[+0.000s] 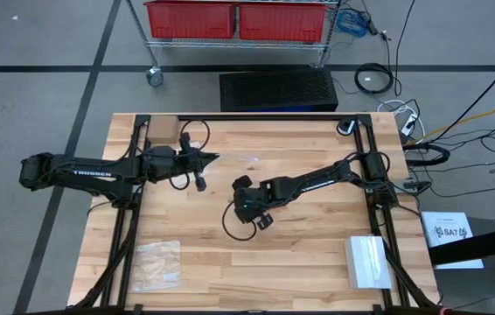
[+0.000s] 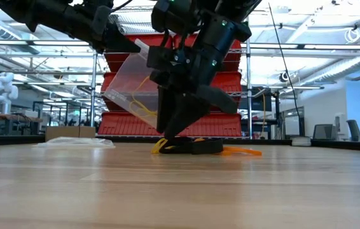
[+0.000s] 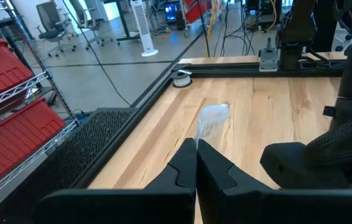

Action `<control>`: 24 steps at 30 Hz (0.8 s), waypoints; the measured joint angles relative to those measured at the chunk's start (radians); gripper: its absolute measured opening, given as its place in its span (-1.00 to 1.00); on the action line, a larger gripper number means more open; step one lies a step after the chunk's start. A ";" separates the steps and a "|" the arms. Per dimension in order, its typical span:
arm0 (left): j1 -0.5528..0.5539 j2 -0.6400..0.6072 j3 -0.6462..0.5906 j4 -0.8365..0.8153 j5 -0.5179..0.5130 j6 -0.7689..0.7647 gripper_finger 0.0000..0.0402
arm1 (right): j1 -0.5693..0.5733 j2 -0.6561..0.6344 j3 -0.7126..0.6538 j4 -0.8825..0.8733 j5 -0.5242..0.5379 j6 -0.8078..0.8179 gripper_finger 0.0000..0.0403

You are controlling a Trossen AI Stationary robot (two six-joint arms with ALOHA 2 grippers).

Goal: Sort rubber bands
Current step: Put the yellow rubber band into the transparent zip bag

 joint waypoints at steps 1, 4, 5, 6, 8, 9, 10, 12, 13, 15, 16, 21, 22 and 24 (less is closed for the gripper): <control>0.000 0.000 0.000 0.000 0.000 0.000 -1.00 | 0.000 0.005 0.000 0.000 0.000 0.000 -0.44; 0.000 0.000 0.000 0.000 0.000 0.000 -1.00 | -0.001 0.030 0.000 -0.009 0.000 -0.008 -0.47; 0.000 0.000 0.000 0.000 0.000 0.000 -1.00 | 0.000 0.039 0.000 -0.012 0.000 -0.014 -0.47; 0.000 0.000 0.000 0.000 0.000 0.000 -1.00 | 0.000 0.045 0.000 -0.013 0.001 -0.020 -0.48; 0.000 0.000 0.000 0.000 0.000 0.000 -1.00 | 0.000 0.046 0.000 -0.009 0.003 -0.023 -0.50; 0.000 0.000 0.000 0.001 0.000 0.000 -1.00 | 0.001 0.046 0.000 -0.005 0.003 -0.023 -0.52; 0.000 0.000 0.000 0.000 0.000 0.000 -1.00 | 0.001 0.046 0.000 -0.006 0.003 -0.020 -0.55; 0.000 0.000 0.000 0.001 0.000 0.000 -1.00 | 0.001 0.038 0.000 -0.006 0.003 -0.013 -0.62; 0.000 0.000 0.000 0.000 0.000 0.000 -1.00 | 0.001 0.034 0.000 0.002 0.003 -0.012 -0.66; 0.000 0.000 0.000 0.000 0.000 0.000 -1.00 | 0.001 0.025 0.000 0.001 0.004 -0.011 -0.76; 0.000 0.000 0.000 0.001 0.000 0.000 -1.00 | 0.001 0.023 0.001 0.007 0.005 -0.011 -0.81; 0.000 0.000 0.000 0.000 0.000 0.000 -1.00 | 0.004 0.021 0.032 -0.006 0.046 -0.004 -0.98; 0.000 0.000 0.000 0.000 0.000 0.000 -1.00 | 0.005 0.021 0.042 -0.010 0.052 -0.002 -0.97; 0.000 0.000 0.000 0.000 0.000 0.000 -1.00 | 0.006 0.021 0.068 -0.026 0.051 0.000 -0.97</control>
